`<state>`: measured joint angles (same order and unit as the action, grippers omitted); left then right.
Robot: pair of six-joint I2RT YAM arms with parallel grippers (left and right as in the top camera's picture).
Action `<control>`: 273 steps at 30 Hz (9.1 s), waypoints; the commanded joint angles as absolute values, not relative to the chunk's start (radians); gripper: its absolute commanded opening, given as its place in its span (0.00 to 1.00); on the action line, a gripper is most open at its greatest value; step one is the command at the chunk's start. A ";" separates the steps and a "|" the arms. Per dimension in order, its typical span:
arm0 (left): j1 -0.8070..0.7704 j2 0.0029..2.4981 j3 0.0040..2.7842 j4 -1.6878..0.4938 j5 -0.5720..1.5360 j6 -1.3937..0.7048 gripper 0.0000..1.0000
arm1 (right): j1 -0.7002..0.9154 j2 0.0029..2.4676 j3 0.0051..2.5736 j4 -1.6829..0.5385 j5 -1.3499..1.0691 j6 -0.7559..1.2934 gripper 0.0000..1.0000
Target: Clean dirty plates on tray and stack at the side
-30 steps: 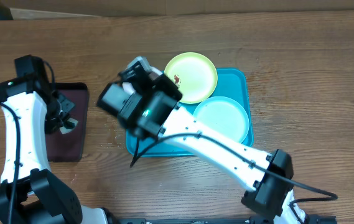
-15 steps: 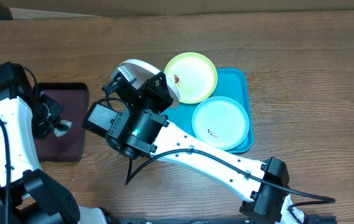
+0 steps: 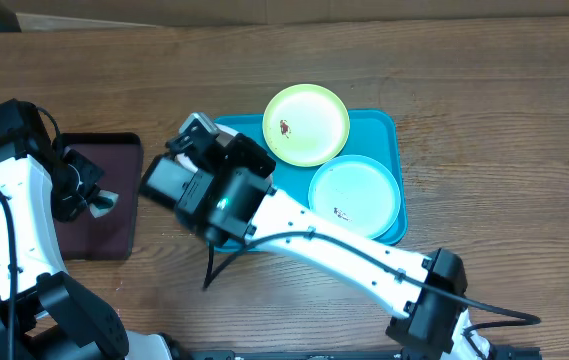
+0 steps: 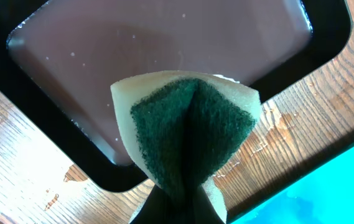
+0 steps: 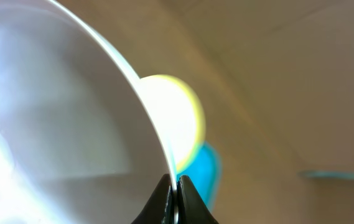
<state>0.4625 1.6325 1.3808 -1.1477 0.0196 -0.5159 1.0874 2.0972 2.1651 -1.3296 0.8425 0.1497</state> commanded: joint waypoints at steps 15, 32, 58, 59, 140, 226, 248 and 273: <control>0.465 1.631 1.378 -1.143 0.053 -0.474 0.04 | 0.227 2.072 2.165 -1.466 -0.448 0.185 0.04; 0.464 1.631 1.378 -1.132 0.053 -0.470 0.04 | -0.207 2.072 1.843 -1.273 0.040 0.424 0.04; 0.464 1.631 1.377 -1.124 0.053 -0.467 0.04 | 0.145 2.077 1.812 -1.003 -0.345 0.368 0.74; 0.464 1.631 1.377 -1.124 0.053 -0.467 0.04 | 0.181 2.080 1.812 -0.981 -0.269 0.393 0.74; 0.068 1.664 1.377 -0.990 0.330 -0.254 0.04 | 0.558 2.286 1.791 -1.002 -0.203 0.284 0.04; -0.176 2.100 1.425 -1.068 -0.042 -0.447 0.04 | 0.587 2.286 1.720 -0.986 -0.180 0.315 0.04; -0.018 1.982 1.980 -1.604 -0.346 -0.706 0.04 | 0.602 2.221 1.861 -1.056 -0.025 0.306 0.04; 0.421 1.902 1.953 -1.592 0.124 -0.381 0.04 | 0.988 2.133 2.275 -1.321 1.442 0.200 0.04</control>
